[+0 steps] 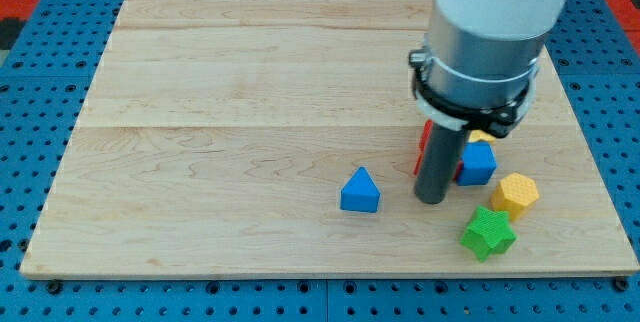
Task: Move the blue triangle diagonally bottom left to the red star
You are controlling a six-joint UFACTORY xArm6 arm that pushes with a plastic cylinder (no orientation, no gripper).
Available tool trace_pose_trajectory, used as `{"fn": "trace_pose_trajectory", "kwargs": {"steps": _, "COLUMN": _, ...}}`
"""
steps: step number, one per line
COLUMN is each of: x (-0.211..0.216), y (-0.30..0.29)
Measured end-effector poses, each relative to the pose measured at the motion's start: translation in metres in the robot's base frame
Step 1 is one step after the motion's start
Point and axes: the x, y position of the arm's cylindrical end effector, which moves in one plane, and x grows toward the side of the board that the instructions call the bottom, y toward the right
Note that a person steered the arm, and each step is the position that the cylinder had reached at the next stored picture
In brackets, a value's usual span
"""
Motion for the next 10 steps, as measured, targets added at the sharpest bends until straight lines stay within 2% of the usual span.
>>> {"fn": "trace_pose_trajectory", "kwargs": {"steps": 3, "x": -0.018, "y": -0.032}}
{"fn": "trace_pose_trajectory", "kwargs": {"steps": 4, "x": 0.028, "y": -0.058}}
{"fn": "trace_pose_trajectory", "kwargs": {"steps": 5, "x": 0.047, "y": -0.122}}
{"fn": "trace_pose_trajectory", "kwargs": {"steps": 6, "x": 0.011, "y": -0.16}}
{"fn": "trace_pose_trajectory", "kwargs": {"steps": 8, "x": 0.004, "y": -0.161}}
{"fn": "trace_pose_trajectory", "kwargs": {"steps": 10, "x": 0.005, "y": -0.116}}
